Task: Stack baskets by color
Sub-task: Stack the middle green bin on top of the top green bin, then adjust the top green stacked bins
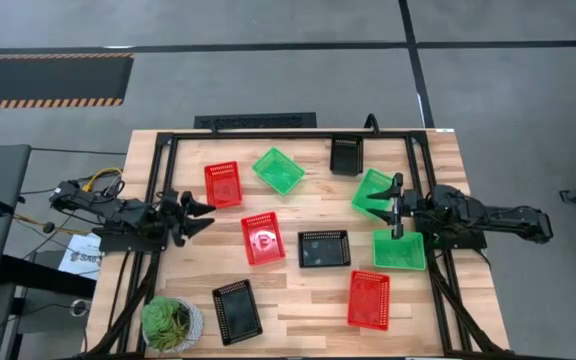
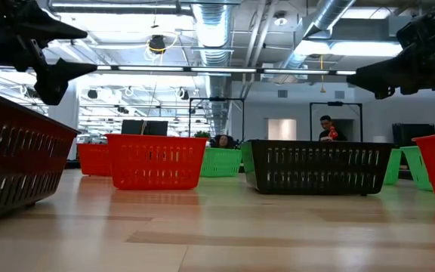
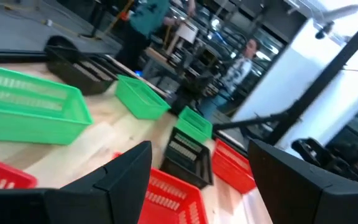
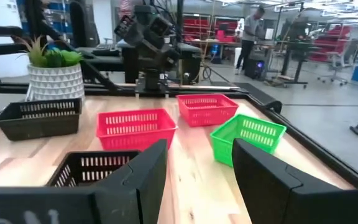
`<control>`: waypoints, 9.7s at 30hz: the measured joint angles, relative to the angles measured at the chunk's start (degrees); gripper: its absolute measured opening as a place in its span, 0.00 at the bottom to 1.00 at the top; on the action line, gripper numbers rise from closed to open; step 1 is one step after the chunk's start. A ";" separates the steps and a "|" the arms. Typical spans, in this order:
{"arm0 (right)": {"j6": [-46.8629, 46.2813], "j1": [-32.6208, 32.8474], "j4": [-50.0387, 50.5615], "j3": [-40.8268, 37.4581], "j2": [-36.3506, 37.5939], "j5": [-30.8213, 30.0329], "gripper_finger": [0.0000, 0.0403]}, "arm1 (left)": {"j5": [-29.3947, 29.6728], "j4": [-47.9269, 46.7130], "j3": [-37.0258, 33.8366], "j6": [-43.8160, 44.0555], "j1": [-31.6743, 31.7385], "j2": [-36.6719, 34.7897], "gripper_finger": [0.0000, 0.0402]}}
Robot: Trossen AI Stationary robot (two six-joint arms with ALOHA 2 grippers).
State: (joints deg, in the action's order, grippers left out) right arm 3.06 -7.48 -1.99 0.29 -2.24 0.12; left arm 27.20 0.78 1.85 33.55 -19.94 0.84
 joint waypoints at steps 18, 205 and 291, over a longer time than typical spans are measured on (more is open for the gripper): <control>-18.08 -0.31 -1.43 0.40 0.00 -0.24 0.51 | 3.75 2.22 -0.02 19.34 -0.02 -0.01 0.64; -8.84 -20.20 42.90 102.55 -117.18 4.53 0.00 | 27.06 -60.89 56.65 48.07 10.71 38.91 0.64; -1.01 -20.46 58.68 107.82 -120.80 -1.20 0.61 | 23.96 -60.87 56.65 48.78 10.71 39.67 0.64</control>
State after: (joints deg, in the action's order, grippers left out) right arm 2.06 -27.94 56.69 108.11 -123.04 -1.08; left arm 51.16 -60.10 58.50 82.32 -9.23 40.51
